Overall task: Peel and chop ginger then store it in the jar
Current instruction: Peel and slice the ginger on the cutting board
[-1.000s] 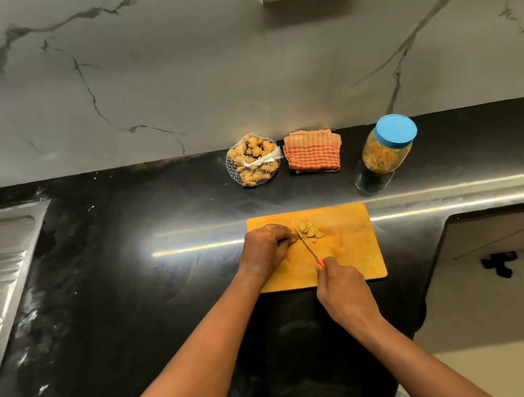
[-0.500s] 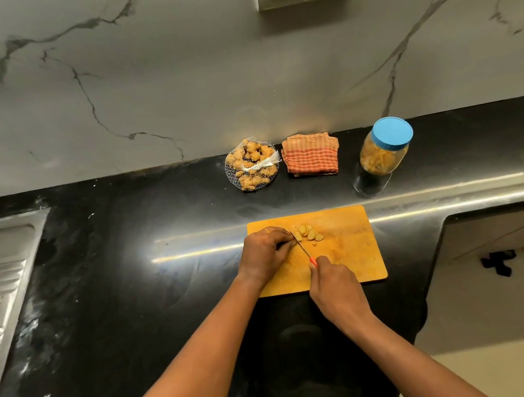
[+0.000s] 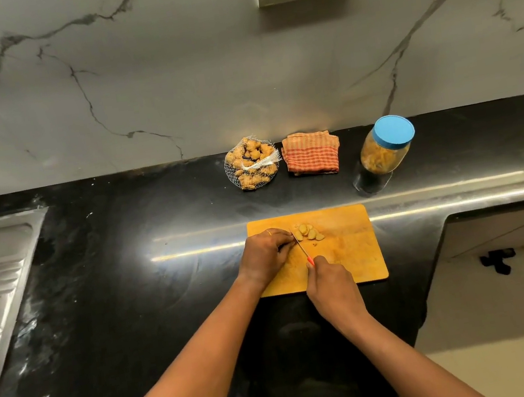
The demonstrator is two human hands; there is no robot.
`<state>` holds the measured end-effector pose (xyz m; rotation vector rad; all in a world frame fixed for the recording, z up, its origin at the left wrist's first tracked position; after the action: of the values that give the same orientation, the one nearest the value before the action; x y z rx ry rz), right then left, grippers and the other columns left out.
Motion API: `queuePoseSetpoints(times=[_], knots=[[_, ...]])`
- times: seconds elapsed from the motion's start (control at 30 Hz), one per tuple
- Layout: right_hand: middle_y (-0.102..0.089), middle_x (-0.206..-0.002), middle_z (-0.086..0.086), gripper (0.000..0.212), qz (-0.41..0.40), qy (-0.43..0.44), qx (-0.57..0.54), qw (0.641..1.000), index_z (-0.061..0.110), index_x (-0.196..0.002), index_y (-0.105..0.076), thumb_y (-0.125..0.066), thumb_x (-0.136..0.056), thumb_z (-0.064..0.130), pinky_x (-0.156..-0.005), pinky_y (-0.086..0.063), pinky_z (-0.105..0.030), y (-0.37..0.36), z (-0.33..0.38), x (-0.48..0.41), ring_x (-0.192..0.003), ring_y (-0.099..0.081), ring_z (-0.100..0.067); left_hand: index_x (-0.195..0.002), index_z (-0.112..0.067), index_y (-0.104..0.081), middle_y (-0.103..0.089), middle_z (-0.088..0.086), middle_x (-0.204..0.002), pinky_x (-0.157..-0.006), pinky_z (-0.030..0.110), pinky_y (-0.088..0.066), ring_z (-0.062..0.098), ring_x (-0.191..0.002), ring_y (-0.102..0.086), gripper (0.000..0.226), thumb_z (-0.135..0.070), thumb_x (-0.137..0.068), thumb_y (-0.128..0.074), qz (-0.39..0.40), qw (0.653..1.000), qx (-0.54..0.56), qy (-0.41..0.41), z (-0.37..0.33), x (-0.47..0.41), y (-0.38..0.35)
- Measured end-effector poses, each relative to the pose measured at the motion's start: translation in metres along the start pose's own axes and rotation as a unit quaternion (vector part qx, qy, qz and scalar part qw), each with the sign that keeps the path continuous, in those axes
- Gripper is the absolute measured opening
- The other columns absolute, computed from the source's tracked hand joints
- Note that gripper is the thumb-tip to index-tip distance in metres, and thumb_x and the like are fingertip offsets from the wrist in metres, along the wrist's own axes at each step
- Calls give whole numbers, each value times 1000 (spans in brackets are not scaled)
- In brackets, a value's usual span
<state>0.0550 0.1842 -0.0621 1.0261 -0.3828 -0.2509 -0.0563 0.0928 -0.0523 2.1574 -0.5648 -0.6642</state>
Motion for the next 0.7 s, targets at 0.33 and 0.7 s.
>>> queuePoseSetpoints(times=[0.33,0.7], knots=[[-62,-80,-3,27,14,-7,-1,1000,11,-106,-60,-40,-105,29,-59,-51,-30,-4,-3,-1,-68,-60,-18,-82,-14,-79,-76,-1,-83,-70,22,-56,12,-78,-71,14,-14,-70,-86,2,1000,-13,-9,-1,-2,0],[-64,-85,-3,29,15,-2,26,1000,13,-108,-60,-39,-105,33,-65,-55,-33,4,-12,-9,-74,-62,-18,-84,-14,-79,-76,0,-86,-71,23,-55,13,-80,-71,13,-14,-72,-83,5,1000,-11,1,0,-1,0]])
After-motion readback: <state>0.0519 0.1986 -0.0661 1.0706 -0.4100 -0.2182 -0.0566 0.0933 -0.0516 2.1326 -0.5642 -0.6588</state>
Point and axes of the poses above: each hand's wrist, its own x-axis away from the middle knuckle, its own y-axis out of the back of the hand, z = x × y, the point moved 9 cm from there along -x, towards the middle knuckle
